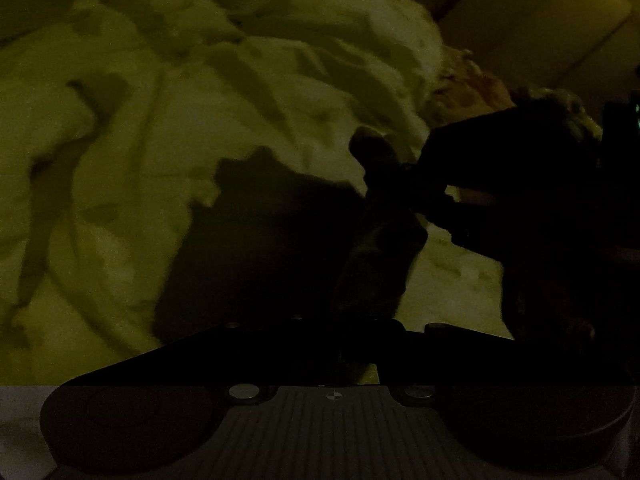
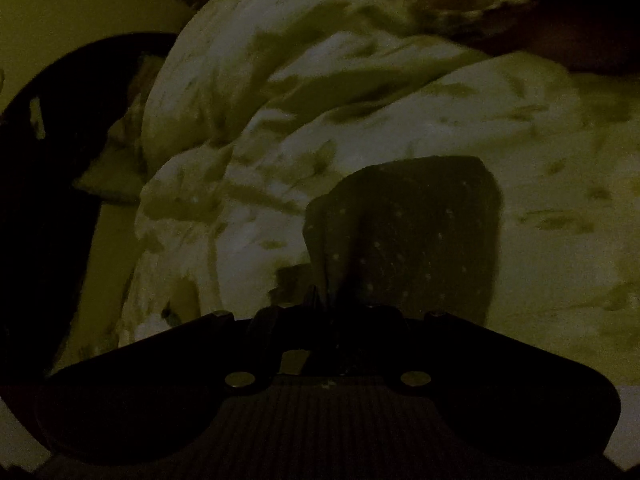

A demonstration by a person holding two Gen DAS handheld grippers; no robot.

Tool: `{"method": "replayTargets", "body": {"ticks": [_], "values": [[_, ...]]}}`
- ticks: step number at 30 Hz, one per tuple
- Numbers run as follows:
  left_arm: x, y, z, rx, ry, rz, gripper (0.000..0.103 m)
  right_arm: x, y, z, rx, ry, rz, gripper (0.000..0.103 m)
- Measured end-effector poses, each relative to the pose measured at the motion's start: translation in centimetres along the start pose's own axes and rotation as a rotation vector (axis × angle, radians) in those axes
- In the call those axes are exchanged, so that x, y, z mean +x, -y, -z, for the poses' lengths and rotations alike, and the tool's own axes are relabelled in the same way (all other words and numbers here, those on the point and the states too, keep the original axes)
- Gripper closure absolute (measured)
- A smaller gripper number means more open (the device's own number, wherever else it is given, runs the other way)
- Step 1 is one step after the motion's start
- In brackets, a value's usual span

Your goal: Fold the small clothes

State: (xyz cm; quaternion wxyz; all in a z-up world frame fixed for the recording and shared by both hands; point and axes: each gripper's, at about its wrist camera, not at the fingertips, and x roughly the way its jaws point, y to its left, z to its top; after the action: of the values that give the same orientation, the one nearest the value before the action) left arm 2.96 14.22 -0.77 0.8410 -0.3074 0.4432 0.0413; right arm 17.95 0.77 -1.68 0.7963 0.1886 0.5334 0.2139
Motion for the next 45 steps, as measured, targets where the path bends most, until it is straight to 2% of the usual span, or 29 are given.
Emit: {"method": "replayTargets", "body": {"ticks": [11, 15, 18, 19, 21, 24, 27, 29, 30, 33, 36, 40, 43, 45], "values": [[0.7, -6.9, 1.0, -0.289, -0.061, -0.035, 0.037, 5.2, -4.1, 2.4, -0.077, -0.122, 0.027, 0.09], [1.1, -8.8, 1.2, -0.358, -0.081, -0.052, 0.037, 6.5, -4.8, 3.1, -0.078, -0.157, 0.027, 0.081], [1.4, -10.1, 1.4, -0.408, -0.091, -0.057, 0.037, 6.9, -5.1, 3.6, -0.078, -0.172, 0.026, 0.078], [1.5, -10.6, 1.6, -0.428, -0.097, -0.055, 0.037, 7.0, -5.1, 3.7, -0.068, -0.171, 0.025, 0.075], [1.6, -11.4, 1.9, -0.468, -0.11, -0.058, 0.037, 6.8, -4.9, 3.9, -0.041, -0.161, 0.022, 0.058], [1.5, -12.2, 2.2, -0.487, -0.105, -0.071, 0.037, 5.9, -4.4, 4.0, -0.008, -0.139, -0.002, 0.058], [1.1, -13.1, 2.2, -0.482, -0.097, -0.128, 0.043, 4.0, -3.3, 4.0, 0.043, -0.09, -0.023, 0.061], [0.5, -14.2, 2.1, -0.521, -0.084, -0.145, 0.038, 2.3, -1.9, 4.1, 0.084, -0.055, -0.025, 0.062], [0.0, -14.5, 1.9, -0.528, -0.07, -0.146, 0.037, 1.6, -1.2, 4.3, 0.097, -0.042, -0.02, 0.066], [-1.6, -13.7, 0.5, -0.427, -0.013, -0.12, 0.036, -0.2, 1.0, 5.1, 0.096, -0.03, 0.028, 0.069], [-2.5, -11.3, -1.1, -0.279, 0.015, -0.025, 0.031, -1.4, 2.9, 6.2, 0.092, -0.036, 0.059, 0.074], [-0.8, -7.4, -2.9, -0.1, -0.019, 0.053, 0.029, -2.3, 4.2, 8.0, 0.091, -0.053, 0.071, 0.074], [1.3, -5.7, -3.7, -0.045, -0.07, 0.113, 0.019, -2.1, 4.1, 8.9, 0.074, -0.072, 0.046, 0.074], [2.6, -5.1, -4.0, -0.009, -0.087, 0.104, 0.017, -1.5, 3.6, 9.1, 0.064, -0.091, 0.022, 0.074]]}}
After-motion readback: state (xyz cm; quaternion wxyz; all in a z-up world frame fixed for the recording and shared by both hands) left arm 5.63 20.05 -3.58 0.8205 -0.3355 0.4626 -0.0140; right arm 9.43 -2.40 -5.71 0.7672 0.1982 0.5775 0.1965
